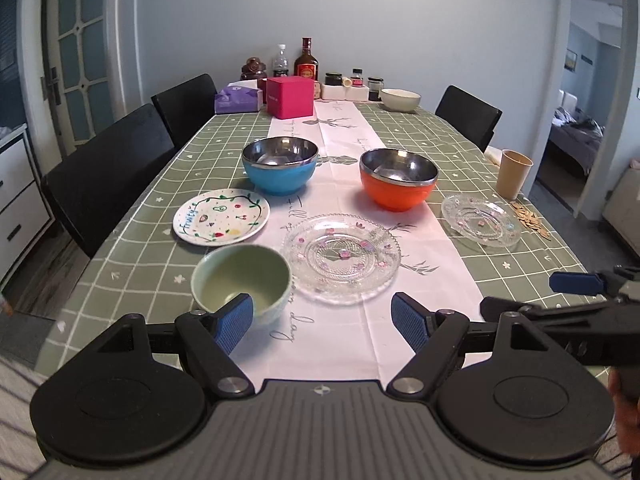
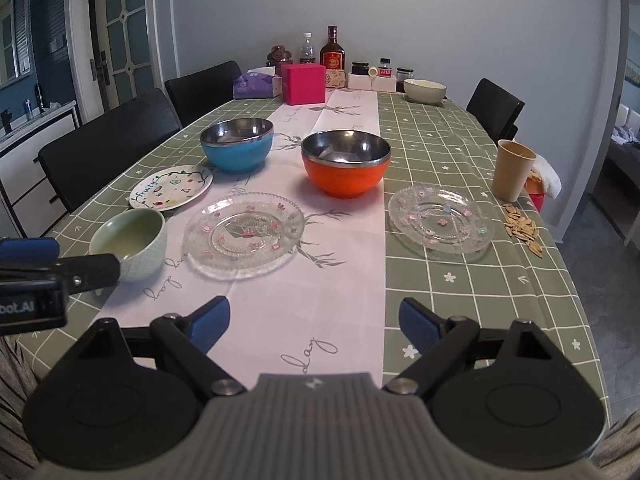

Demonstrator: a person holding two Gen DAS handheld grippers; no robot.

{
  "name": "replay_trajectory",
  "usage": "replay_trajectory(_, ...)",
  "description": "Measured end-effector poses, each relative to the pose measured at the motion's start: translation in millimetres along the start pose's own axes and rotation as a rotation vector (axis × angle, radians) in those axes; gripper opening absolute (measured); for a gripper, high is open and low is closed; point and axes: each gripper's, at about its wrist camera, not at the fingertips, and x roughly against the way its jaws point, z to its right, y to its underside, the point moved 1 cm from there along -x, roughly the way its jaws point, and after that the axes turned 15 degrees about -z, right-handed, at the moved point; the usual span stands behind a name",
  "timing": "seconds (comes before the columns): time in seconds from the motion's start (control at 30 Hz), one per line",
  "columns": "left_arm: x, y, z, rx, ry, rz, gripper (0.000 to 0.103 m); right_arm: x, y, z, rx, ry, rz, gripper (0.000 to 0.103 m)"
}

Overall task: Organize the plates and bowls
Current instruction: 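Move both grippers toward the rim of the orange steel bowl, then close both grippers on the orange bowl rim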

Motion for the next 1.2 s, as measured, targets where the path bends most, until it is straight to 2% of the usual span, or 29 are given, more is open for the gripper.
replay_trajectory(0.23,-2,-45,-37,0.016,0.024,-0.046,0.092,-13,-43,23,-0.052,-0.093,-0.077,0.09)
replay_trajectory(0.33,-9,-65,-52,-0.004,0.056,-0.073,0.092,-22,-62,30,-0.07,-0.131,-0.101,0.09)
replay_trajectory(0.4,-18,-77,-65,0.019,0.065,-0.089,0.092,-29,-69,31,-0.074,-0.176,-0.125,0.089)
replay_trajectory(0.53,-39,-101,-86,0.108,0.025,-0.14,0.092,-43,-84,38,-0.121,-0.251,-0.175,0.085)
replay_trajectory(0.63,-49,-119,-90,0.103,0.069,-0.188,0.092,-54,-102,52,-0.173,-0.264,-0.205,0.08)
replay_trajectory(0.8,-53,-155,-68,0.053,0.174,-0.168,0.092,-77,-135,81,-0.228,-0.194,-0.166,0.077)
replay_trajectory(0.87,-63,-171,-48,0.025,0.172,-0.156,0.092,-90,-150,96,-0.291,-0.214,-0.204,0.077)
replay_trajectory(1.0,-98,-195,-9,-0.054,0.148,-0.141,0.092,-114,-177,125,-0.5,-0.323,-0.251,0.077)
replay_trajectory(1.1,-137,-208,12,-0.028,0.096,-0.155,0.092,-131,-195,135,-0.56,-0.268,-0.209,0.077)
replay_trajectory(1.2,-177,-218,22,0.047,0.1,-0.213,0.089,-154,-207,142,-0.575,-0.264,-0.181,0.073)
